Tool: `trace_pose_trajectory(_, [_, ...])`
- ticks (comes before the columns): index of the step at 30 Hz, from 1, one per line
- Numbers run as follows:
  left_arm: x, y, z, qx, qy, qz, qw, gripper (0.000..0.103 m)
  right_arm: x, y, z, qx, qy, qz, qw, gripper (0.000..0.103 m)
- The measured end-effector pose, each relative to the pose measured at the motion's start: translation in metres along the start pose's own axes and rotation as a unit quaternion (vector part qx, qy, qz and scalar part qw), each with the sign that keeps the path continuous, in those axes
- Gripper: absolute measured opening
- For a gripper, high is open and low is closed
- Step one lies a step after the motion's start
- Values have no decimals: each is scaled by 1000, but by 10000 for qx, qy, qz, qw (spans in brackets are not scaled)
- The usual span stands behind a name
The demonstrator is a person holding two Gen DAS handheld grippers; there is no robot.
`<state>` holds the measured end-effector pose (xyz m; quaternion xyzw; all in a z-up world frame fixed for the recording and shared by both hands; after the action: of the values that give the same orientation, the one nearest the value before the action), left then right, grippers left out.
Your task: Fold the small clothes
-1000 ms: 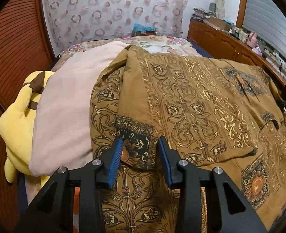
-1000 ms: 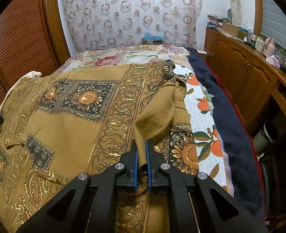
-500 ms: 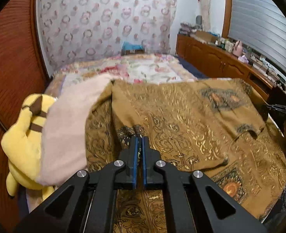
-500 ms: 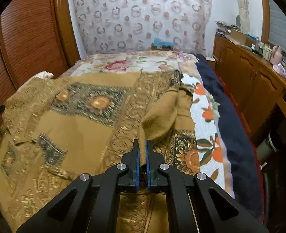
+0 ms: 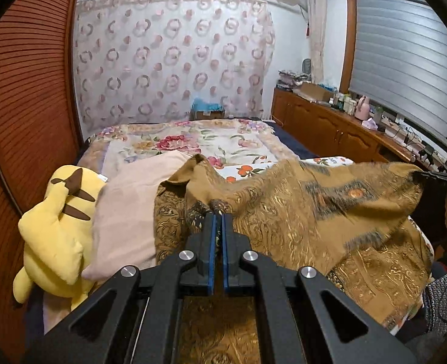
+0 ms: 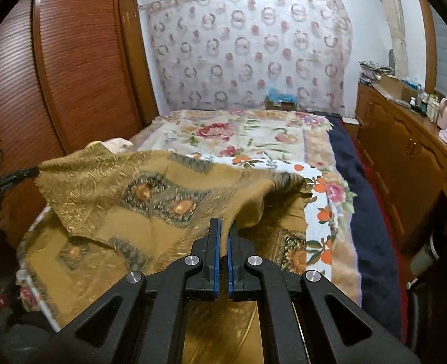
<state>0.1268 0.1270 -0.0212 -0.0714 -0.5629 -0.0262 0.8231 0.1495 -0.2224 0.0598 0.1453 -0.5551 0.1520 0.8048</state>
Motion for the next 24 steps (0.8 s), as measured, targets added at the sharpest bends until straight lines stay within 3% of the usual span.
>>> trace_pose_trajectory(6, [-11, 13, 29, 42, -32, 163, 9999, 4, -21, 4, 37, 90, 101, 148, 9998, 3])
trace_pose_trajectory(14, [-56, 19, 44, 208, 323, 289, 9988, 4, -38, 6, 86, -16, 301, 77, 9995, 3])
trace_pose_trajectory(20, [-93, 25, 31, 388, 723, 394, 9958, 4, -70, 6, 70, -82, 718, -47, 9974, 3])
trace_pose_trajectory(24, [-102, 24, 32, 381, 860, 451, 9945, 7, -70, 9, 54, -256, 879, 118, 9957, 4])
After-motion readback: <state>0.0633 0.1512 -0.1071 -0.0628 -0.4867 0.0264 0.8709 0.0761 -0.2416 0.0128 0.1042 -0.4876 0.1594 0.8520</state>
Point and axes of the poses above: each gripper's, at about its wrist camera, not at the fingertips, and z roughly against the way its jaws point, y to its left, x to its top, the point moved 6 cm from there along -z, roughly the way its jaws point, and after that the axes turned 12 degrees about -y, right-handed, at the moved point
